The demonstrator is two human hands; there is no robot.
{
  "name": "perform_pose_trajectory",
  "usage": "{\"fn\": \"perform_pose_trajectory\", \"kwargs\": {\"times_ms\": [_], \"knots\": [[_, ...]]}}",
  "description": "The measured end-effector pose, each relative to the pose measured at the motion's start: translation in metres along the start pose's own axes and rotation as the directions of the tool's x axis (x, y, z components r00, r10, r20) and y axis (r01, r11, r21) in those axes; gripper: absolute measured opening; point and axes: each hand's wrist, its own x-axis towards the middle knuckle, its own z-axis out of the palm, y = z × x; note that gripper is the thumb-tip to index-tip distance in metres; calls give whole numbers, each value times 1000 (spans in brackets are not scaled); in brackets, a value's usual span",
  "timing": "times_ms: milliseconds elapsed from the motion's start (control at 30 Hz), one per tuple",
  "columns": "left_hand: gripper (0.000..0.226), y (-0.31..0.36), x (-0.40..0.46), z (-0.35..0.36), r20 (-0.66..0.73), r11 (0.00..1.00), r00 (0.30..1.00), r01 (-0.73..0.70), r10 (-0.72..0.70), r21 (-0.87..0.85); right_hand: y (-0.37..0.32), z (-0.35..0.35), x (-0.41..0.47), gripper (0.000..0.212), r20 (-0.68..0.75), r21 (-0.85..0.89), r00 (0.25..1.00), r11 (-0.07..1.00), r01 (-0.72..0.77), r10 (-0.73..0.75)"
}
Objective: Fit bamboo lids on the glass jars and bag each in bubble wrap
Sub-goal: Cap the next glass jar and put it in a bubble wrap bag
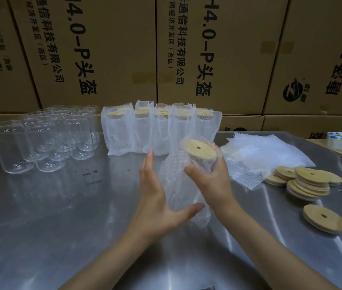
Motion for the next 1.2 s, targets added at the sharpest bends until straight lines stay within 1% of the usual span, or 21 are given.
{"fn": "perform_pose_trajectory", "kwargs": {"times_ms": [67, 100, 133, 167, 233, 267, 333, 400, 467, 500, 533, 567, 600, 667, 733, 800, 867, 967, 1033, 1200], "knots": [[137, -10, -11, 4, 42, 985, 984, 171, -170, -6, -1, 0, 1, 56, -33, 6, 999, 1000, -7, 7], [139, -14, -14, 5, 48, 978, 977, 210, -210, -1, -1, 0, 1, 58, -39, 9, 999, 1000, -10, 10], [138, -16, -13, 7, 40, 976, 975, 217, -216, -4, -2, 1, 1, 58, -35, 14, 999, 1000, -11, 12], [133, -16, -12, 7, 25, 980, 980, 199, -198, -19, -2, 2, 0, 57, -22, 15, 1000, 1000, -10, 10], [112, -19, -7, 10, 10, 987, 989, 151, -150, -60, -2, 4, -1, 57, 26, -7, 1000, 1000, -4, 4], [102, -20, -5, 12, 10, 987, 989, 146, -146, -72, -1, 5, -2, 60, 52, -25, 999, 1000, -3, 4], [90, -24, -2, 14, 0, 983, 985, 170, -171, -71, 1, 6, -3, 70, 91, -55, 995, 998, -23, 28], [84, -31, 1, 16, -55, 972, 975, 210, -217, -105, 6, 5, -2, 77, 123, -63, 990, 996, -58, 65], [85, -41, 10, 16, -143, 941, 946, 258, -292, -218, 15, 0, 1, 71, 122, -91, 985, 990, -110, 121], [85, -48, 15, 14, -186, 929, 928, 272, -322, -250, 22, -4, 3, 66, 107, -138, 982, 980, -140, 156], [83, -56, 22, 11, -224, 925, 912, 287, -343, -250, 30, -10, 5, 64, 78, -223, 981, 962, -159, 180], [81, -64, 28, 7, -262, 923, 895, 302, -360, -238, 39, -17, 9, 67, 51, -352, 979, 921, -166, 195], [79, -72, 35, 3, -303, 923, 877, 319, -374, -215, 47, -26, 12, 71, 37, -503, 975, 847, -173, 221], [84, -88, 47, -7, -381, 924, 841, 342, -383, -174, 64, -41, 18, 68, 4, -747, 948, 631, -209, 318], [89, -103, 59, -15, -450, 921, 803, 352, -390, -169, 77, -49, 24, 58, -48, -873, 925, 433, -222, 377], [92, -116, 69, -22, -512, 910, 754, 372, -411, -182, 84, -48, 28, 50, -25, -936, 922, 315, -158, 387], [94, -129, 79, -28, -560, 899, 707, 389, -431, -201, 89, -47, 31, 47, 14, -959, 920, 265, -98, 391], [92, -146, 93, -32, -599, 888, 668, 420, -443, -188, 93, -47, 36, 46, 42, -966, 920, 249, -61, 389], [92, -156, 103, -32, -590, 881, 668, 437, -453, -181, 94, -48, 40, 46, 53, -967, 920, 250, -50, 388], [94, -174, 122, -33, -511, 850, 682, 461, -522, -253, 97, -48, 45, 44, 71, -963, 918, 268, -39, 389]]}}
